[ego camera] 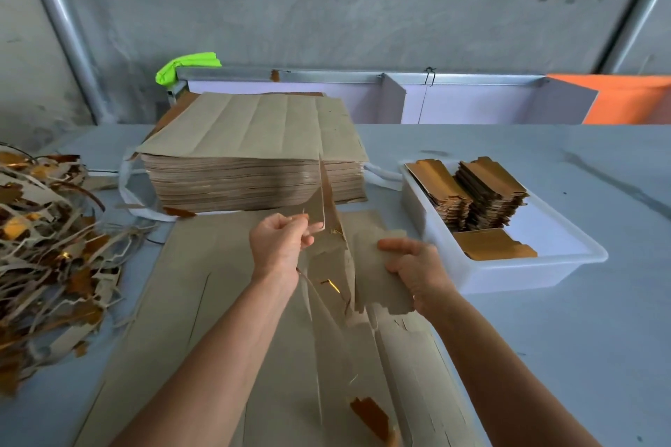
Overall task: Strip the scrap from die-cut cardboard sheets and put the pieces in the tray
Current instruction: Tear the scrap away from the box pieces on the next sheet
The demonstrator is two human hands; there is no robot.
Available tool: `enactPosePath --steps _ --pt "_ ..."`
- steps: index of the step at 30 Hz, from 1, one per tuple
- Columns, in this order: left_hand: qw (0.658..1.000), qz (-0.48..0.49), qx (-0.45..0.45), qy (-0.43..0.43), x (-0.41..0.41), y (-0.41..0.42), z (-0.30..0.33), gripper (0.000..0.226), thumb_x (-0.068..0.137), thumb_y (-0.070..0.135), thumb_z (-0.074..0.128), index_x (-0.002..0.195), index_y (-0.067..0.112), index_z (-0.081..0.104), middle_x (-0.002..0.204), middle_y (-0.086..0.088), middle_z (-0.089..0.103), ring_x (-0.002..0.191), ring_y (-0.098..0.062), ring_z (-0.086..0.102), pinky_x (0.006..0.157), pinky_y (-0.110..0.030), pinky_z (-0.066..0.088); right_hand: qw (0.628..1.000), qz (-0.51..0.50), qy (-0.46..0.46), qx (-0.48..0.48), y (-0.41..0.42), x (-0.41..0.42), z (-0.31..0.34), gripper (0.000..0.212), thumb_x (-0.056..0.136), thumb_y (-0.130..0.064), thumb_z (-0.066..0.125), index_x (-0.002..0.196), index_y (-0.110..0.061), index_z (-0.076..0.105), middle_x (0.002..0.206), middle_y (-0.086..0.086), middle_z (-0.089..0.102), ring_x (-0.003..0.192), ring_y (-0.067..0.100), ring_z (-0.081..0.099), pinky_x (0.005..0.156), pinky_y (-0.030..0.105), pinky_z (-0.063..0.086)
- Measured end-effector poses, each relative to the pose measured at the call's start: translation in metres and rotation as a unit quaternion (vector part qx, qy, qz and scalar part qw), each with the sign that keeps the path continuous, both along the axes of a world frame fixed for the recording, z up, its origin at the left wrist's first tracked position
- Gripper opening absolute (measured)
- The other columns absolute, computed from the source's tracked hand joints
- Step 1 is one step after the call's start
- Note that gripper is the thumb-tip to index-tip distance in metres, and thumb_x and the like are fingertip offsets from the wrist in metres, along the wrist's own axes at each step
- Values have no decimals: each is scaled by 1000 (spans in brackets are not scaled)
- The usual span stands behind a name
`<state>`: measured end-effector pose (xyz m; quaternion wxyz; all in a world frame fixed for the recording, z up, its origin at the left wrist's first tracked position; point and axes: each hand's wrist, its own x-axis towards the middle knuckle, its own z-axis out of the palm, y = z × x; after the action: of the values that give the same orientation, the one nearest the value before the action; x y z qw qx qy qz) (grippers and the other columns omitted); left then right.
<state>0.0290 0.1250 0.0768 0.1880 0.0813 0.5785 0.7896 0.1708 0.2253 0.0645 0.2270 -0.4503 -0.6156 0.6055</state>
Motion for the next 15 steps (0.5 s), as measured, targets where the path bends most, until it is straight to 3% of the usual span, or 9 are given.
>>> enactPosePath --steps 2,4,6,8,12,15 --pt "999 25 -38 -3 -5 4 -4 29 79 -13 54 62 8 46 54 -3 59 44 -11 55 43 -16 41 994 16 -53 99 -2 -10 7 35 92 1 47 113 -19 66 111 5 52 93 31 58 73 51 58" --pt "995 22 -96 12 -10 8 -8 22 81 -9 52 69 8 48 58 -4 53 47 -12 46 45 -17 38 985 32 -69 156 -4 -21 12 36 91 -2 47 120 -17 63 109 6 50 89 37 61 60 53 58" --pt "987 2 -155 41 -12 11 -14 22 85 -4 49 71 12 47 63 -3 48 53 -14 43 46 -19 37 972 44 -83 214 -5 -33 11 38 89 -2 49 122 -15 61 108 5 50 89 31 60 56 41 58" --pt "982 -25 -176 65 -11 12 -16 26 87 -2 50 67 15 44 63 -3 47 54 -15 43 47 -20 38 950 53 -107 289 -5 -46 9 37 89 -4 53 123 -15 62 115 6 54 94 21 55 65 25 52" --pt "985 -77 -140 58 -5 18 -14 24 84 -7 54 66 7 47 57 -6 51 36 -3 48 39 -14 41 912 80 -142 376 -6 -60 8 30 91 -9 56 118 -18 66 115 2 58 103 20 56 82 22 42" --pt "989 -97 -112 19 -3 26 -16 16 83 -8 58 76 5 51 68 -14 56 55 -18 57 56 -29 55 900 104 -141 400 -6 -58 8 33 86 0 53 111 -16 67 108 3 57 97 20 55 76 19 41"
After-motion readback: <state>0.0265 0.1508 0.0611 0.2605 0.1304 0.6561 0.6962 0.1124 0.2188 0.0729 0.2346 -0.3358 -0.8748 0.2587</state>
